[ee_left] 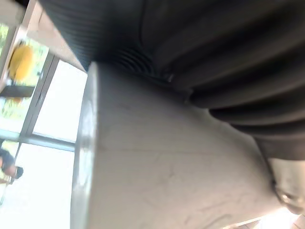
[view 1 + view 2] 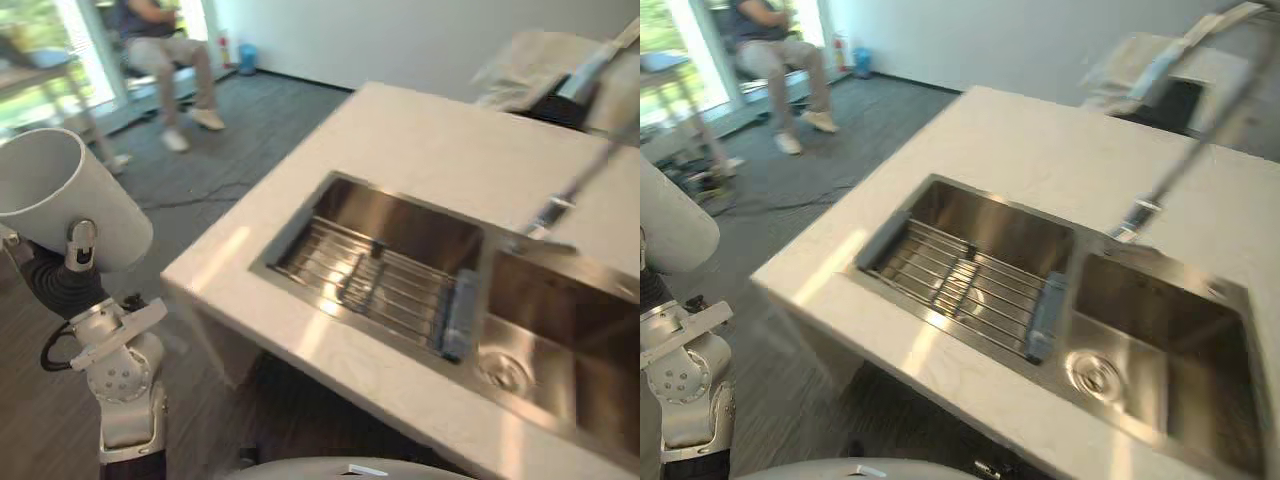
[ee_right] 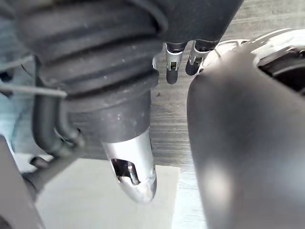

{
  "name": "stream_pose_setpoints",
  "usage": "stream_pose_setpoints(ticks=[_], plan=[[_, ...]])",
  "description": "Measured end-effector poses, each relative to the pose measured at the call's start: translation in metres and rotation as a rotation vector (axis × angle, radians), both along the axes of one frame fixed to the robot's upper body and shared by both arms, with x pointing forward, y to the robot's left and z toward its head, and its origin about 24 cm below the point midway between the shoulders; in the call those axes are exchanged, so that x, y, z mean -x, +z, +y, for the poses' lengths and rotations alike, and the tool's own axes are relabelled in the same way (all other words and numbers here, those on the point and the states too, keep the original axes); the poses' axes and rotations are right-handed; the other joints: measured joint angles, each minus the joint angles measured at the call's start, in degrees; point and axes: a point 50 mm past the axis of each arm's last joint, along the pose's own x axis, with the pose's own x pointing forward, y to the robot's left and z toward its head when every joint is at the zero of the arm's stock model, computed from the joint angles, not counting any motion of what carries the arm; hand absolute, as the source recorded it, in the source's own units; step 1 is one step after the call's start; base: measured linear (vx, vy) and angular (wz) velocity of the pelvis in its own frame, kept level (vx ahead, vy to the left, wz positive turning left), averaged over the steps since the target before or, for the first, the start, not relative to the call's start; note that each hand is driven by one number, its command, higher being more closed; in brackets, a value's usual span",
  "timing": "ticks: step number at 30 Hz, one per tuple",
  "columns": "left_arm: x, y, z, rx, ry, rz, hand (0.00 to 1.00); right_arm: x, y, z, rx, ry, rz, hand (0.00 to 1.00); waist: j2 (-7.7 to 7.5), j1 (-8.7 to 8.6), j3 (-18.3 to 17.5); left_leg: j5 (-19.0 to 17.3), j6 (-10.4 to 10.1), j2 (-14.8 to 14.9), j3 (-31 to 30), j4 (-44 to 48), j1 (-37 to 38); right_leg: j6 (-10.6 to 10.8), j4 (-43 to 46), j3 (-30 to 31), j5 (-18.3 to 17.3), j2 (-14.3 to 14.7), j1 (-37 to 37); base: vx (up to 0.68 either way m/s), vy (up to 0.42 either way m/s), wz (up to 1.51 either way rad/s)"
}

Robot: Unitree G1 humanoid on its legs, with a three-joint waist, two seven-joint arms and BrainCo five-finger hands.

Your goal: Walk over to the sink, pick up the cup, carry it to the dishwasher, place the cup inside the dishwasher, then close the dishwasher door

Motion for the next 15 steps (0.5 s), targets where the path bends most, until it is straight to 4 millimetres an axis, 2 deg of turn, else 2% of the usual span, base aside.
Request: stream_pose_setpoints(ticks=[1,2,3,4,6,7,8,9,10,11,12,13,14,15], plan=[[-0.005,0.0,-0.005,0.003,-0.029,-0.001,1.0,0.004,0.0,-0.002,0.005,-0.028,0.0,0.0,0.19,-0.29,0.2,-0.4,0.4,1.4,7.0,3.8,-1.5,0.2,0.7,-2.8,-0.1,-0.5,1.3,0.13,0.22,3.48],[-0.011,0.0,-0.015,0.011,-0.086,-0.005,1.0,0.015,0.0,-0.009,0.027,-0.121,-0.006,0.0,1.72,-0.4,0.5,-0.8,-0.8,3.5,17.5,10.9,-2.7,1.1,3.4,-7.6,-0.8,-1.0,3.3,0.13,0.257,3.19],[-0.011,0.0,-0.02,0.01,-0.114,-0.01,1.0,0.019,0.001,-0.016,0.068,-0.218,-0.028,0.0,3.29,-0.75,1.1,-2.1,-2.7,2.9,21.1,12.4,-3.1,1.4,6.8,-11.3,-1.2,-2.2,5.0,0.12,0.304,2.77],[-0.011,0.0,-0.02,0.012,-0.114,-0.013,1.0,0.018,0.001,-0.016,0.078,-0.232,-0.035,0.0,3.83,-0.73,1.2,-2.7,-3.5,2.3,20.9,12.0,-3.1,1.4,8.0,-12.3,-1.2,-2.7,5.4,0.09,0.298,1.68],[-0.007,0.009,-0.018,0.017,-0.099,-0.06,1.0,-0.005,0.0,-0.007,0.04,-0.189,-0.053,0.0,3.48,0.33,2.0,-4.2,-3.4,-1.0,18.2,10.7,-3.3,1.4,8.8,-14.2,-1.4,-4.4,6.8,0.04,0.257,0.83],[-0.008,0.009,-0.019,0.019,-0.104,-0.062,1.0,-0.01,0.0,-0.005,0.031,-0.187,-0.052,0.0,3.07,0.46,2.3,-4.4,-3.4,-2.0,17.2,10.0,-3.3,1.1,8.8,-14.6,-1.5,-4.7,7.1,-0.03,0.217,0.73],[-0.009,0.008,-0.021,0.029,-0.117,-0.057,1.0,-0.024,0.0,0.0,0.011,-0.174,-0.063,0.0,2.61,0.53,2.5,-4.2,-3.4,-4.0,15.5,8.2,-3.4,0.7,10.1,-14.7,-1.7,-5.8,7.1,-0.06,0.222,0.87],[-0.01,0.007,-0.023,0.034,-0.13,-0.051,1.0,-0.038,0.002,0.002,0.004,-0.153,-0.083,0.0,3.1,0.64,3.0,-4.2,-3.4,-5.7,13.2,6.6,-3.3,0.0,13.3,-14.8,-1.1,-7.1,6.8,-0.06,0.219,0.91],[-0.01,0.007,-0.024,0.036,-0.137,-0.05,1.0,-0.044,0.003,0.002,0.002,-0.144,-0.092,0.0,3.68,0.75,3.3,-4.3,-3.3,-6.2,12.2,6.1,-3.1,-0.7,15.4,-14.8,-0.5,-7.8,6.8,-0.02,0.186,1.01],[-0.01,0.007,-0.025,0.038,-0.146,-0.05,1.0,-0.053,0.007,0.002,0.003,-0.129,-0.116,0.0,5.19,1.09,4.2,-4.4,-3.0,-6.9,10.2,5.3,-2.4,-1.8,20.5,-15.0,1.3,-9.5,6.8,0.02,0.15,1.11],[-0.01,0.008,-0.025,0.035,-0.157,-0.053,1.0,-0.057,0.008,0.002,0.003,-0.125,-0.126,0.0,6.42,1.33,4.8,-4.6,-2.8,-7.9,7.5,5.2,-1.8,-3.8,27.1,-14.9,3.2,-11.9,6.7,0.04,0.138,1.2],[-0.01,0.008,-0.025,0.031,-0.162,-0.053,1.0,-0.058,0.009,0.002,0.004,-0.122,-0.127,0.0,6.79,1.43,5.1,-4.3,-2.8,-8.8,5.7,4.8,-1.3,-6.0,30.9,-13.9,3.7,-13.0,6.3,0.06,0.123,1.19],[-0.01,0.008,-0.027,0.025,-0.175,-0.056,1.0,-0.059,0.009,0.002,0.015,-0.114,-0.131,0.0,7.14,1.52,5.1,-2.7,-2.3,-10.0,2.2,4.3,-1.2,-10.4,37.0,-8.0,0.7,-12.7,3.1,0.04,0.09,1.23],[-0.011,0.01,-0.029,0.022,-0.189,-0.064,1.0,-0.067,0.013,0.001,0.028,-0.101,-0.156,0.0,7.84,1.16,5.6,-1.6,-0.6,-10.5,-1.2,3.9,-1.1,-9.8,41.3,3.2,-3.9,-7.9,-2.4,-0.02,0.07,2.07]])
